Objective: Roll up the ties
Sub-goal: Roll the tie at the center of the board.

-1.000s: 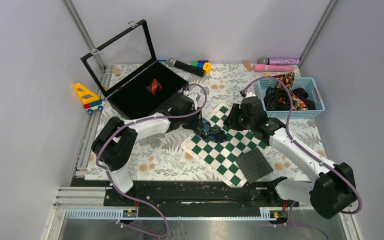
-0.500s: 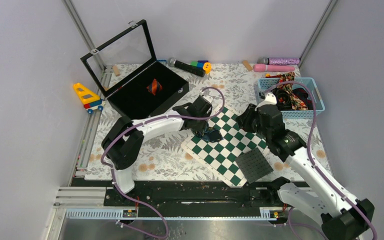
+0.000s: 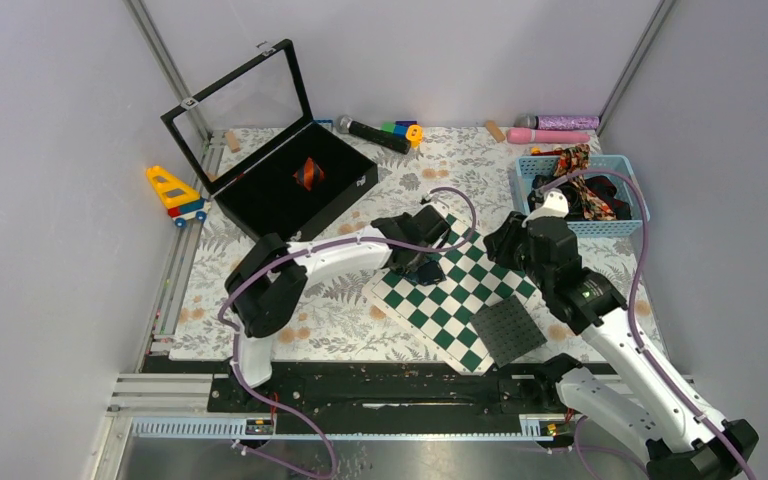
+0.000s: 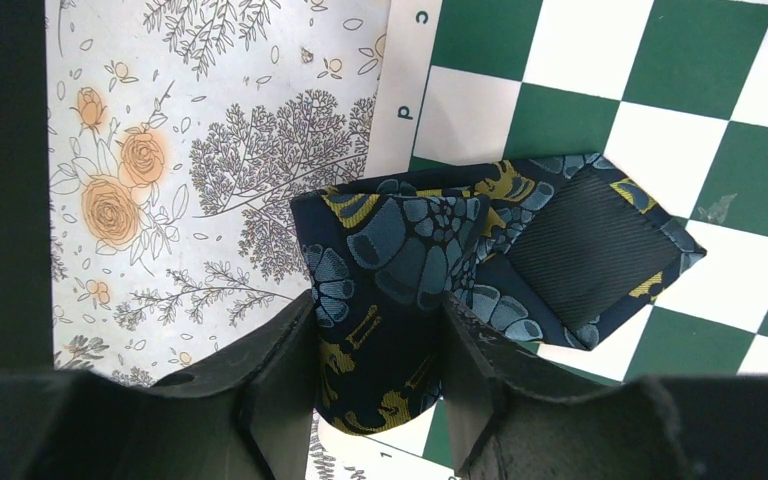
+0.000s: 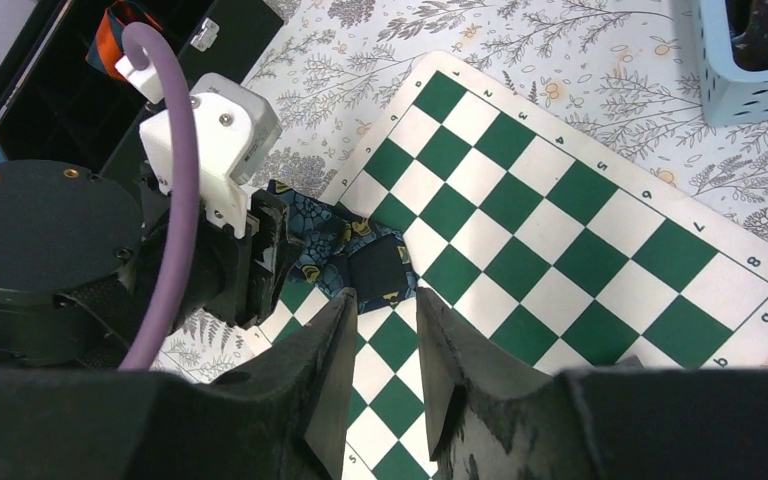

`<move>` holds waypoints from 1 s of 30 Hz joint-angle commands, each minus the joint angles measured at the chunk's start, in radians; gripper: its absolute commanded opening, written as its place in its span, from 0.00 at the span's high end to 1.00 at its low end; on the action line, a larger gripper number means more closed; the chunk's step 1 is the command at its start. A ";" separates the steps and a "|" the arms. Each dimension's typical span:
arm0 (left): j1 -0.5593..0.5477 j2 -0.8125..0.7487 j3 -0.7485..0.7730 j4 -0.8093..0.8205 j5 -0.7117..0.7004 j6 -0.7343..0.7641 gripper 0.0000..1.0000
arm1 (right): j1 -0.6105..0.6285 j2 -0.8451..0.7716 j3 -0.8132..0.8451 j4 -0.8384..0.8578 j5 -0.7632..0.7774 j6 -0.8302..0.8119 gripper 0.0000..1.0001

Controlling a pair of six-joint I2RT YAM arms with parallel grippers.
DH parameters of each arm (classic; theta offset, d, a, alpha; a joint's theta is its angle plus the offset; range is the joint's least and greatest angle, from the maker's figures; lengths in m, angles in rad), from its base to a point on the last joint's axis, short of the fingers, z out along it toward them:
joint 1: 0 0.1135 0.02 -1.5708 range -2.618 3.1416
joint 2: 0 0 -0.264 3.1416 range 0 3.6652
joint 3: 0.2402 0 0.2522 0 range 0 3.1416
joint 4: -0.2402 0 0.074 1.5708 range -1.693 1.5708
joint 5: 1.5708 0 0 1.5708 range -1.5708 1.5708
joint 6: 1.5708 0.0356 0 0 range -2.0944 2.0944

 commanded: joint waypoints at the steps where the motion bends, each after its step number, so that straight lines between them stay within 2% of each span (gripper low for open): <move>1: -0.021 0.038 0.051 -0.057 -0.116 0.027 0.57 | -0.004 -0.041 0.011 -0.009 0.047 -0.011 0.64; 15: -0.089 0.150 0.182 -0.152 -0.228 -0.004 0.55 | -0.003 -0.152 0.059 -0.090 0.105 -0.032 0.64; 25: -0.138 0.199 0.246 -0.210 -0.259 -0.031 0.43 | -0.003 -0.235 0.142 -0.151 0.149 -0.058 0.64; 30: -0.159 0.219 0.295 -0.234 -0.239 -0.042 0.41 | -0.003 -0.259 0.153 -0.165 0.155 -0.066 0.64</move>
